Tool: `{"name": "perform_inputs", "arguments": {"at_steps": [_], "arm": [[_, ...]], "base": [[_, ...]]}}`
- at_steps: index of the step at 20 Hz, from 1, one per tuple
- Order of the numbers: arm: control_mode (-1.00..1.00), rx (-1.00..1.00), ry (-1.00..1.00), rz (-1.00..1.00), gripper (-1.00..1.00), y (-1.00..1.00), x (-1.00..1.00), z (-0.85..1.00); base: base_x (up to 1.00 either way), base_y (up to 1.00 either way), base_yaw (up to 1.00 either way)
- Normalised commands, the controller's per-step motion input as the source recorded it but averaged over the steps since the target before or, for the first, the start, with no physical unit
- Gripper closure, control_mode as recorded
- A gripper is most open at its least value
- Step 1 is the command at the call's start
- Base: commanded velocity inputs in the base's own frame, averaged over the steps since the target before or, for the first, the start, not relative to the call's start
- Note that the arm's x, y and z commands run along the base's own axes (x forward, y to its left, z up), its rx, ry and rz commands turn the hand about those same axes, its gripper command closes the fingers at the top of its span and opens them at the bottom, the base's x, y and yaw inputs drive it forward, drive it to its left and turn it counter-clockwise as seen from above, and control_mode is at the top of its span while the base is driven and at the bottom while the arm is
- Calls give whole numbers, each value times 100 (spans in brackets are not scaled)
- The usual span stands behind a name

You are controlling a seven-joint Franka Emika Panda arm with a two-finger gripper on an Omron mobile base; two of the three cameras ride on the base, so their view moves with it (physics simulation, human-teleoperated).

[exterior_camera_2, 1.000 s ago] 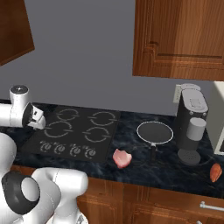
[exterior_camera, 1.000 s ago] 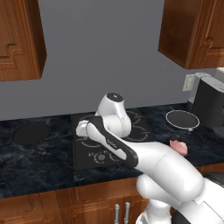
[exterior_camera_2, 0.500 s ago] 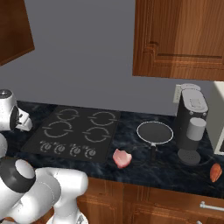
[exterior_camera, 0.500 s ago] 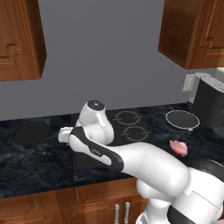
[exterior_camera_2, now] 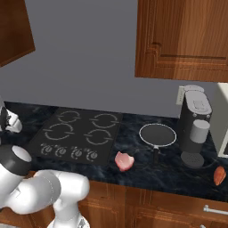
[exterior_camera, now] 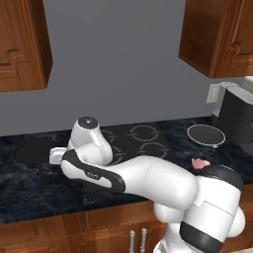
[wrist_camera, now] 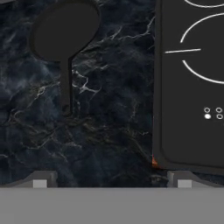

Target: Place both pans onto different burners. Then place the sweet potato and the steak on different pans.

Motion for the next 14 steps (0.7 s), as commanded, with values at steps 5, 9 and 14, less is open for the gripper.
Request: {"name": "perform_inputs", "arguments": {"at_steps": [5, 9, 14], "arm": [[-100, -6, 0, 0, -100, 40, 16, -4], [-100, -11, 0, 0, -100, 45, 19, -15], [-100, -9, 0, 0, -100, 43, 23, -19]], "base": [[0, 0, 0], [0, 0, 0], [0, 0, 0]]}}
